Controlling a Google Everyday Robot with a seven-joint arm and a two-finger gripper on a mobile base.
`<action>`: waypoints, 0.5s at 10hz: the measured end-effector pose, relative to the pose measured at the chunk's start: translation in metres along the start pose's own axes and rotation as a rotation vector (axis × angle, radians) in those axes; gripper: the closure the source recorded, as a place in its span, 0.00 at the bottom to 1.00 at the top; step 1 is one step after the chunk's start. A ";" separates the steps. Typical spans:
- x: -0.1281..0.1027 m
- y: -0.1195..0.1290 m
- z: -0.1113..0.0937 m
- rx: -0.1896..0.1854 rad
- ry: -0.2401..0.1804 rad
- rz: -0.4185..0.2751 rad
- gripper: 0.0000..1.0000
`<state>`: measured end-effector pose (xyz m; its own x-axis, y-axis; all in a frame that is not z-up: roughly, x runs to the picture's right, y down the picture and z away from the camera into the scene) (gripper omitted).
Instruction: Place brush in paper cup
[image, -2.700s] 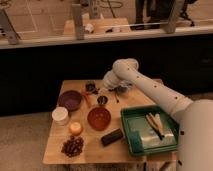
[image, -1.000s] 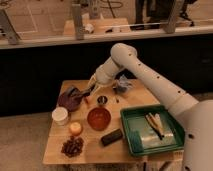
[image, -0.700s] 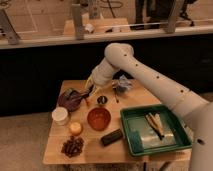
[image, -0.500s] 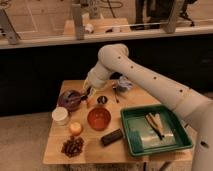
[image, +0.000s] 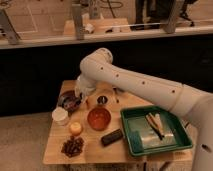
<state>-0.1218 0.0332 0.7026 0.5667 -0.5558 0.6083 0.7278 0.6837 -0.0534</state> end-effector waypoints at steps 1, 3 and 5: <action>-0.003 -0.003 0.001 0.006 0.004 -0.020 1.00; -0.009 -0.006 0.002 0.016 0.006 -0.058 1.00; -0.015 -0.005 0.005 0.011 0.007 -0.097 1.00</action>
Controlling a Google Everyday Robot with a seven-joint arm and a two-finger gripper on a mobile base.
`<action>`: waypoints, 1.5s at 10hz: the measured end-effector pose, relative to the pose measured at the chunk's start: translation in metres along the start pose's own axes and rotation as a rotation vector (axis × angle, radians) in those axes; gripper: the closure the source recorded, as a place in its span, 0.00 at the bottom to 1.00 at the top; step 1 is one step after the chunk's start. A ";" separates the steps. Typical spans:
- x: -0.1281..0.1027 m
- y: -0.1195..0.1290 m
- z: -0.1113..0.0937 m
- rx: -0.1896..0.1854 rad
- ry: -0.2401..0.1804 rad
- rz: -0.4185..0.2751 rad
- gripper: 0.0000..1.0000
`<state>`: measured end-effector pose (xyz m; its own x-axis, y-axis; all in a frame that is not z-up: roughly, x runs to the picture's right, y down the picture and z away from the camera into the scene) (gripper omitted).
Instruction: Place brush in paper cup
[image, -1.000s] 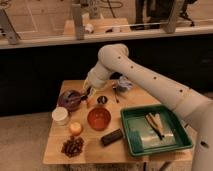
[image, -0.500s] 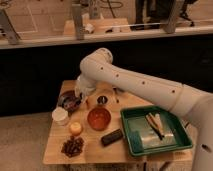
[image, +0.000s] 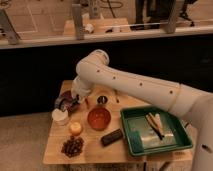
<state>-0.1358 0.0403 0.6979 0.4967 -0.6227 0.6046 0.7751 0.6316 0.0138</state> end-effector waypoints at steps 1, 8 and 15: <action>-0.007 0.000 0.005 -0.011 0.008 -0.032 1.00; -0.031 -0.009 0.022 -0.056 0.072 -0.102 1.00; -0.029 -0.007 0.038 -0.097 0.096 -0.096 1.00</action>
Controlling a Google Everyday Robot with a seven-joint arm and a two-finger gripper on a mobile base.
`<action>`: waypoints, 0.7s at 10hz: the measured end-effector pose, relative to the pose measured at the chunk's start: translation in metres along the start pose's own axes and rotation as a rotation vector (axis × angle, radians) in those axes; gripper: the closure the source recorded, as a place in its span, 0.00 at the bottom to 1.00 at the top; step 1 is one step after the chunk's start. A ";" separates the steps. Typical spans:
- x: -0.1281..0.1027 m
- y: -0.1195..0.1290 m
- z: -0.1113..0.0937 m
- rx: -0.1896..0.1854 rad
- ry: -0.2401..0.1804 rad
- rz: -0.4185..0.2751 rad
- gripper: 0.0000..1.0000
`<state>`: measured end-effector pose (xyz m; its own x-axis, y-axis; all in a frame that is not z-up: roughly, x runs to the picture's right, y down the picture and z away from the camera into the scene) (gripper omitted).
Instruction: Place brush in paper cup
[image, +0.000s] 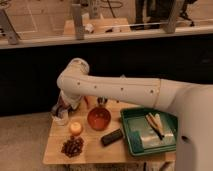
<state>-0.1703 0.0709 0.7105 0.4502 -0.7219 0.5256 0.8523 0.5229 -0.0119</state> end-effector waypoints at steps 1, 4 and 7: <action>0.001 0.001 0.001 -0.005 0.005 0.002 1.00; 0.003 0.002 0.006 -0.023 0.015 0.004 1.00; 0.004 0.004 0.012 -0.042 0.034 0.003 1.00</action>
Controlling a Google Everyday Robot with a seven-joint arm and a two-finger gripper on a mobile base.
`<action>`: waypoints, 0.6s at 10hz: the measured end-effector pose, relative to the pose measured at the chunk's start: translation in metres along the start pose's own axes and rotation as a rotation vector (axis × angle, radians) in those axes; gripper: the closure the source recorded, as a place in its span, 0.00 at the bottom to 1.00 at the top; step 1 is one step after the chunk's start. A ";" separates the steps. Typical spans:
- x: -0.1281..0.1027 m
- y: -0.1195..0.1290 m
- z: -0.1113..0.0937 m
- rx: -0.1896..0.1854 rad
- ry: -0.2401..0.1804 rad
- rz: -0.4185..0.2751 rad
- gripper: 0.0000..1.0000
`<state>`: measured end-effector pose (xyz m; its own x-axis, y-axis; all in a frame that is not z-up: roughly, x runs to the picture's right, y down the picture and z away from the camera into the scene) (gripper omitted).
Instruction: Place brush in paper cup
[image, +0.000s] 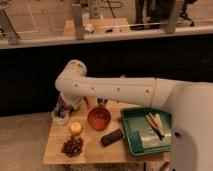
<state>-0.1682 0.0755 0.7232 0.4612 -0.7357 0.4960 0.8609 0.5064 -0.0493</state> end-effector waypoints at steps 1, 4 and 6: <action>0.000 0.001 0.002 -0.006 0.005 -0.001 1.00; -0.001 0.002 0.004 -0.019 0.015 0.000 1.00; -0.002 0.001 0.005 -0.021 0.016 -0.003 1.00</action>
<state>-0.1687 0.0796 0.7261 0.4615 -0.7447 0.4821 0.8667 0.4945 -0.0659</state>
